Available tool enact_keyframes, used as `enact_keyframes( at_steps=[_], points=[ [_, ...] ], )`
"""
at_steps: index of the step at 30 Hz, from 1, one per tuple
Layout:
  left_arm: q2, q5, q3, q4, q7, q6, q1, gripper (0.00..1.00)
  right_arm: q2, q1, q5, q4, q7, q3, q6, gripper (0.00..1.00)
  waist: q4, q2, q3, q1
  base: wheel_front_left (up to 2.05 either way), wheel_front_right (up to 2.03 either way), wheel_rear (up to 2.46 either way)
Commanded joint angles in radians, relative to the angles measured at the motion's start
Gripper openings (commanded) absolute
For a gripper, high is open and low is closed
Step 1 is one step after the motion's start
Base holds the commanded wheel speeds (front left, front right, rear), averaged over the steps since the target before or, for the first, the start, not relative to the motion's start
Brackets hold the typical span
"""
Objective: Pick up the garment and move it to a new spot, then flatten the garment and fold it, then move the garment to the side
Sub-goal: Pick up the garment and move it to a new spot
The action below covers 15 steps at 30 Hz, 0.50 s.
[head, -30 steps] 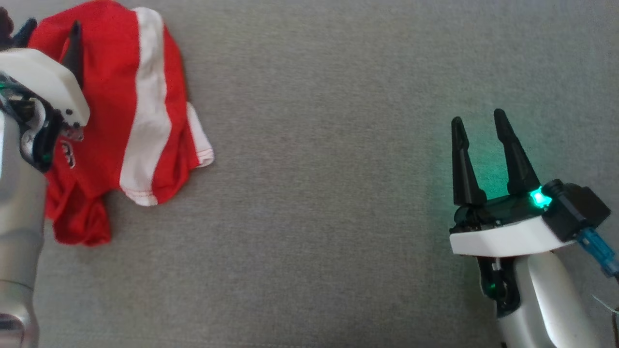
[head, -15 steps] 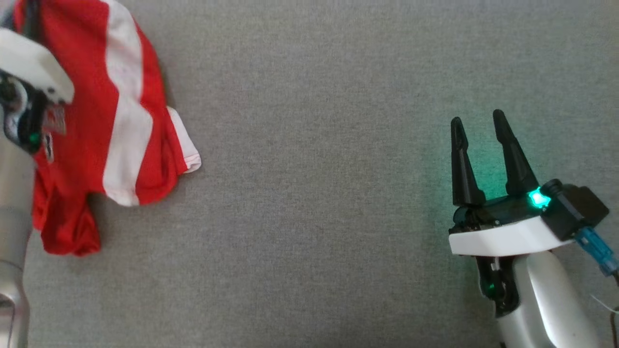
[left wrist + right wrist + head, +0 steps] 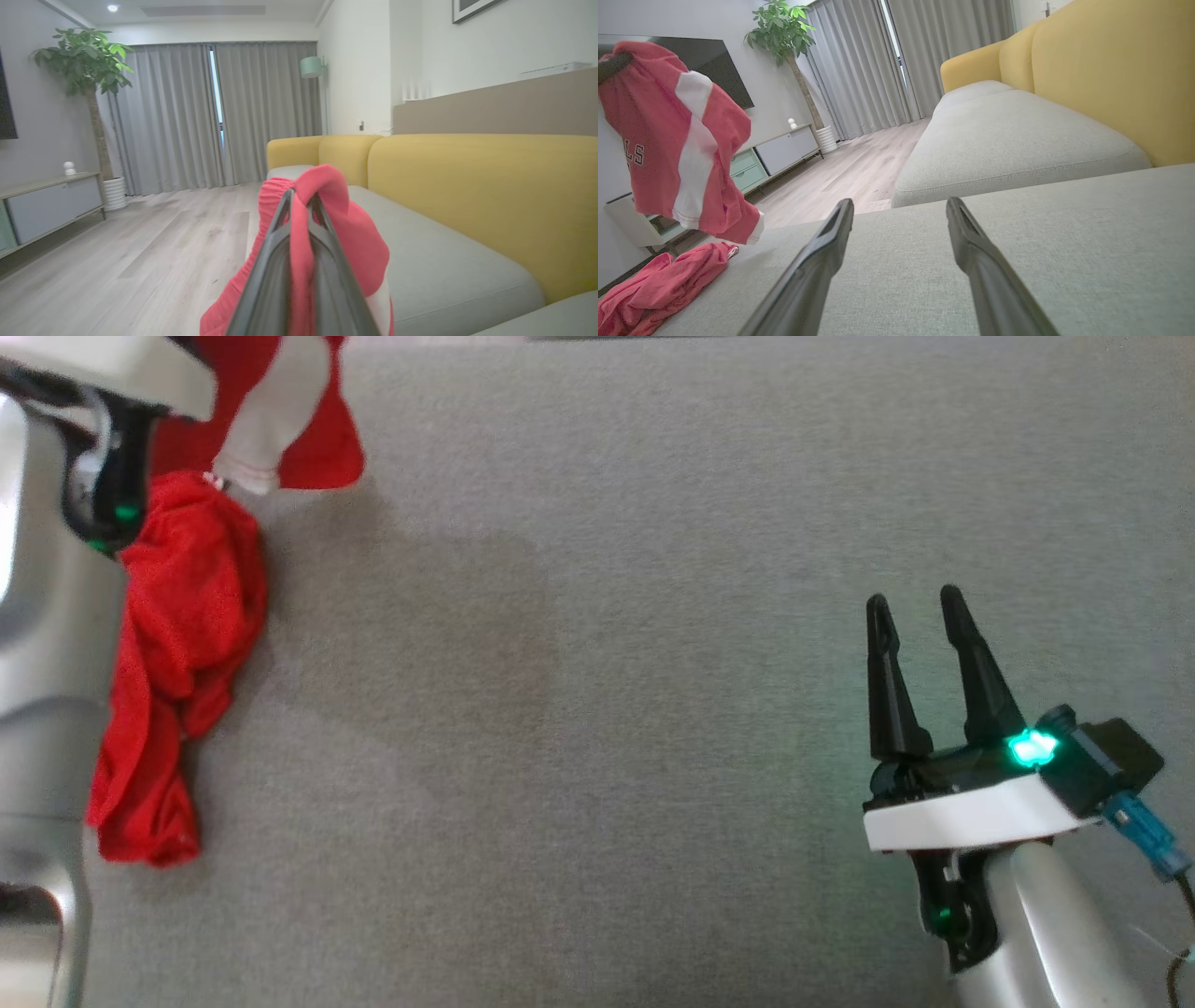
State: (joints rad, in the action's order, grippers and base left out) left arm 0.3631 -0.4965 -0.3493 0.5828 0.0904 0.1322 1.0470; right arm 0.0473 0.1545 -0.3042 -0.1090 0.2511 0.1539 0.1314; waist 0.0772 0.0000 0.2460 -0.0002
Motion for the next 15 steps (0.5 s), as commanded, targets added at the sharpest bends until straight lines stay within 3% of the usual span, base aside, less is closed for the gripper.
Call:
enact_keyframes(
  at_steps=[1,8,15],
  points=[
    [0.032,-0.013,0.020,-0.064,-0.013,-0.002,0.031,0.00,0.003,-0.004,-0.011,0.024,0.011,0.024,-0.001,1.00,-0.022,0.0000,-0.021,0.0002,0.00,0.00,0.00],
    [-0.031,-0.035,-0.040,-0.228,-0.095,-0.016,-0.040,0.00,0.003,-0.004,-0.044,0.019,0.011,0.041,-0.001,1.00,-0.095,0.0000,-0.054,0.0002,0.00,0.00,0.00],
    [-0.106,-0.044,-0.119,-0.342,-0.167,-0.038,-0.106,0.00,0.003,0.022,-0.075,0.031,0.011,0.070,-0.001,1.00,-0.219,0.0000,-0.042,0.0002,0.00,0.00,0.00]
  ],
)
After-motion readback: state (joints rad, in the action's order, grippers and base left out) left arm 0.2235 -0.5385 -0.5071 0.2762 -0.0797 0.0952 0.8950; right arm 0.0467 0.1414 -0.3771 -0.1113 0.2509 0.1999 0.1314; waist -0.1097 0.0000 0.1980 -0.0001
